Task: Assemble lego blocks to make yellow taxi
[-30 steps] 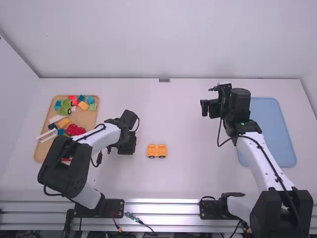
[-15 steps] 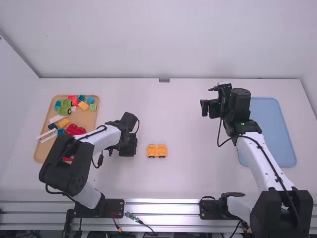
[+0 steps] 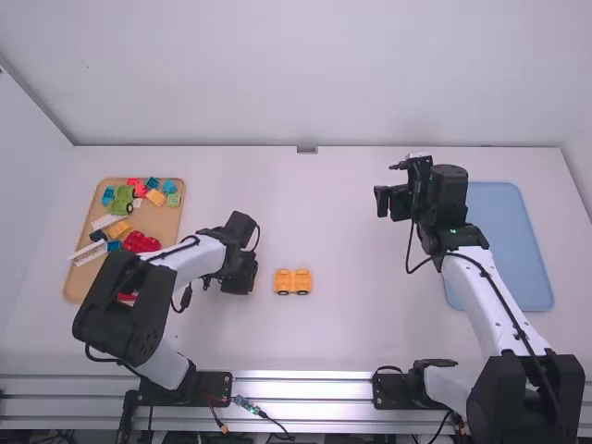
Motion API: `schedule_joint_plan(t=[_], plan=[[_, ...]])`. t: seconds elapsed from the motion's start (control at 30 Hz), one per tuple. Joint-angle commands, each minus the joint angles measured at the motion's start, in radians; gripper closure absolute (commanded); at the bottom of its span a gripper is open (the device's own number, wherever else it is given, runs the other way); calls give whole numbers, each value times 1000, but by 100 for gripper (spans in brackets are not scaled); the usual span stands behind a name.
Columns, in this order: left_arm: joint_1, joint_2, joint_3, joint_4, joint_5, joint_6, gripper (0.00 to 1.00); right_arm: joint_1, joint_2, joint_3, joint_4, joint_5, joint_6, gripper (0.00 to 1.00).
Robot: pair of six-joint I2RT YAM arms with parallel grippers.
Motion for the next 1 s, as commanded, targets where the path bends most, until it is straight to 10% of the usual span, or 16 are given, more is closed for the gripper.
schedule_joint_plan(t=[0.0, 0.33, 0.53, 0.63, 0.97], plan=[[-4, 9, 32, -38, -2, 47, 98, 2, 1, 18, 0, -6, -1, 1], [-5, 9, 53, -51, -2, 84, 58, 2, 1, 18, -2, -6, -2, 1], [-5, 9, 36, -18, -2, 84, 55, 2, 1, 18, -3, -6, -2, 1], [-5, 9, 23, -6, 3, 64, 1, 2, 1, 18, -3, -5, -1, 1], [-4, 5, 53, -7, 45, 166, 1, 2, 1, 18, -3, -5, -5, 1]])
